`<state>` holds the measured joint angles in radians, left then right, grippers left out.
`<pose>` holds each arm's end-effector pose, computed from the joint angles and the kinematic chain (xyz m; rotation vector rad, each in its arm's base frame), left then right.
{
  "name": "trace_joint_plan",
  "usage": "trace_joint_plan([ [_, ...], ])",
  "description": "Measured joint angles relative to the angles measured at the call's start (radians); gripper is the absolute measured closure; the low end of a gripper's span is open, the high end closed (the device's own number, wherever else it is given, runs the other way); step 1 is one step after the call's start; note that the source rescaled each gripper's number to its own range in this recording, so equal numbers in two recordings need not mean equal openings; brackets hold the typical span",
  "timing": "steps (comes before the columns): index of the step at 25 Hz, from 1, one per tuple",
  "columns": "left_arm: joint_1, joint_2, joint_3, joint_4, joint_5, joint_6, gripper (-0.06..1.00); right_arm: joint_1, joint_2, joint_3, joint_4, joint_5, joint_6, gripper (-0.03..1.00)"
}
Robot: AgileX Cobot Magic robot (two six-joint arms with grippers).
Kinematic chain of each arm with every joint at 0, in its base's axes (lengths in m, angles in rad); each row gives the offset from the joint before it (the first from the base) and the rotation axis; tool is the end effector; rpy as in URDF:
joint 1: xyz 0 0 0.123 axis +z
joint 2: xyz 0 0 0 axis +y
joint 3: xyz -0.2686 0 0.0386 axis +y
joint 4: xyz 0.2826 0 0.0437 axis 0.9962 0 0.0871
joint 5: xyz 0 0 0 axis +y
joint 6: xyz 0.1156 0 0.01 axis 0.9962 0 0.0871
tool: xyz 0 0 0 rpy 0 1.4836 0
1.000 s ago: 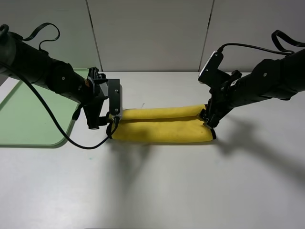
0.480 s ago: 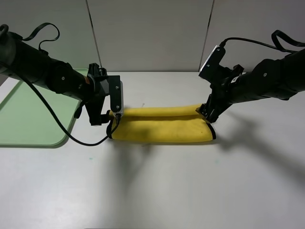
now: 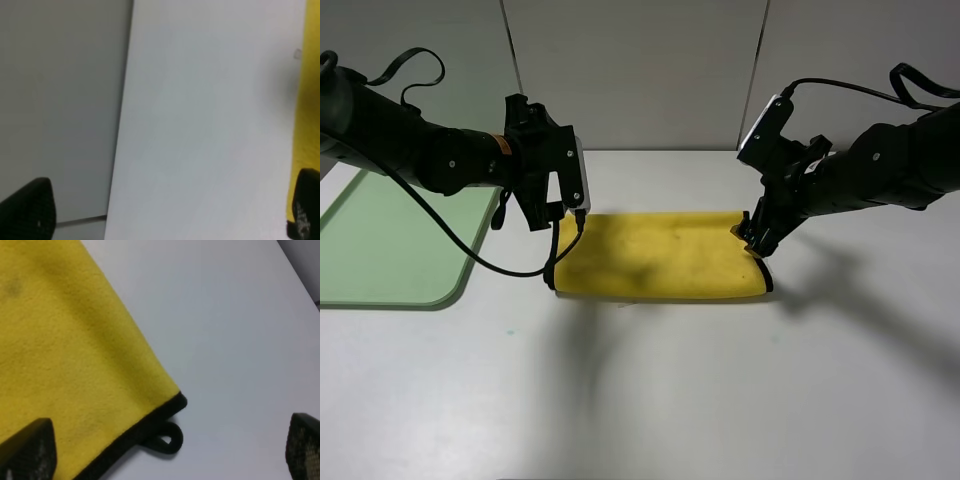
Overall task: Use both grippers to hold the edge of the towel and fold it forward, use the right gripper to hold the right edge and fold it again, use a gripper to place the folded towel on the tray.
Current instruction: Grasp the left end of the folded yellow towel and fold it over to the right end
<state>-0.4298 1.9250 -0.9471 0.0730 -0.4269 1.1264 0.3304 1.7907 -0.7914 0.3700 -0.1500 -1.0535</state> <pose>0.3868 -0.1812 0.0995 1.5106 1.4077 0.4456 0.3509 0.1138 0.0818 -1.1233 2.0688 -0.2390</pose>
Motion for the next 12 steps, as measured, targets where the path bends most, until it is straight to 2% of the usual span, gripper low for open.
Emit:
trace_joint_plan([
  [6,0.0,0.0,0.0,0.0,-0.002,-0.005,0.01,0.0,-0.097,0.0,0.079,0.065,0.034,-0.03],
  [9,0.0,0.0,0.0,0.0,-0.002,-0.006,0.01,0.0,-0.19,0.0,0.142,0.139,0.11,-0.03],
  [12,0.0,0.0,0.0,0.0,-0.002,-0.006,0.01,0.0,-0.304,0.001,0.164,0.253,0.221,-0.03],
])
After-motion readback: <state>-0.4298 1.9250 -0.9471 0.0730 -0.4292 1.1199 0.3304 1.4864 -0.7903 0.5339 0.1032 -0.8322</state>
